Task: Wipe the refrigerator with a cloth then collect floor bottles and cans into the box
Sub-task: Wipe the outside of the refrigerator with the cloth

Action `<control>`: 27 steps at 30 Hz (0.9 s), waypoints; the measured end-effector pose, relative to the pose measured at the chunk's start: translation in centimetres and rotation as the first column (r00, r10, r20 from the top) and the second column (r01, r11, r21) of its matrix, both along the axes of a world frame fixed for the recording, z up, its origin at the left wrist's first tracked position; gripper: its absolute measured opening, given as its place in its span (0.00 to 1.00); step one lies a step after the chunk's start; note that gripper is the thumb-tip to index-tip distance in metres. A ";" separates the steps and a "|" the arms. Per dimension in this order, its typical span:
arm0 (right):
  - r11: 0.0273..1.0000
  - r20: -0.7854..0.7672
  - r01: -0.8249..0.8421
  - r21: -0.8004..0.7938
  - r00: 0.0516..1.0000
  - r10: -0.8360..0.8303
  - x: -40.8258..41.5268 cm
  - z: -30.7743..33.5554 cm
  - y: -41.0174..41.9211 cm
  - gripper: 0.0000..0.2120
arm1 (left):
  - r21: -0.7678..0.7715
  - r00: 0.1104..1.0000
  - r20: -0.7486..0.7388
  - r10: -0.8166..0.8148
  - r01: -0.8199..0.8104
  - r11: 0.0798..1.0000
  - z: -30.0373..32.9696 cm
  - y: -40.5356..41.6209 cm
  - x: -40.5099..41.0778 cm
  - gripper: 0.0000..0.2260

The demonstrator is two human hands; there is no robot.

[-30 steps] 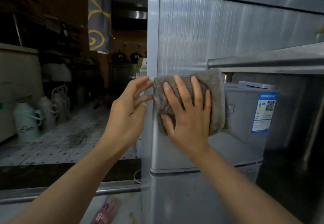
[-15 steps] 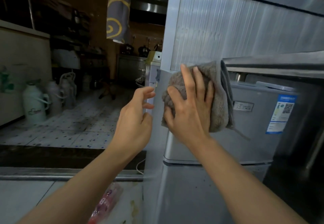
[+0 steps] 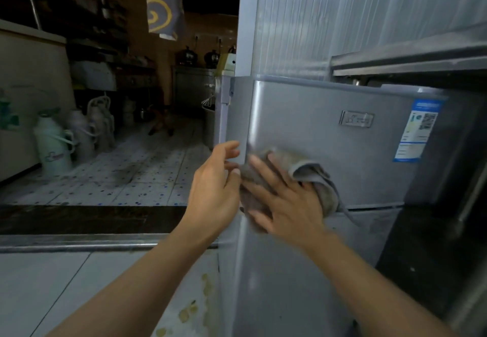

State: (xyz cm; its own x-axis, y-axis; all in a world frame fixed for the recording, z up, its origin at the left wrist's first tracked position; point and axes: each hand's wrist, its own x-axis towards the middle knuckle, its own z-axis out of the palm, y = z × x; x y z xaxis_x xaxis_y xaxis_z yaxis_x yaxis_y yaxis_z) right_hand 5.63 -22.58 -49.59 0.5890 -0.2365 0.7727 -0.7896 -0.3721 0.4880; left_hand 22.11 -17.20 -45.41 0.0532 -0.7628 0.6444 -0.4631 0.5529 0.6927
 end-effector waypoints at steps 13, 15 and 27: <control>0.992 0.259 0.107 0.065 0.958 -0.120 -2.4 -5.2 -0.2 0.37 | 0.027 0.980 -0.087 0.179 -0.177 0.984 -2.4 -2.3 -3.9 0.08; 0.995 0.246 0.071 0.065 0.966 -0.084 -2.7 -4.5 -0.3 0.36 | 0.048 0.983 -0.076 0.168 -0.165 0.985 -2.6 -2.7 -3.8 0.06; 0.978 0.716 0.156 0.139 0.667 -0.208 -8.3 0.0 -2.1 0.34 | 0.050 0.983 -0.059 0.171 -0.168 0.984 -2.8 -2.7 -3.9 0.04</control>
State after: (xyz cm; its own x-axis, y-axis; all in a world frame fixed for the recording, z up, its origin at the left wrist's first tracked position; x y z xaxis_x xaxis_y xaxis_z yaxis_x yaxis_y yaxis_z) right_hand -2.63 -24.70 -49.55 -0.2073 -0.3387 0.9178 -0.9402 -0.1904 -0.2826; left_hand 18.18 -19.89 -48.16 0.2238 -0.7670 0.6014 -0.5022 0.4380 0.7456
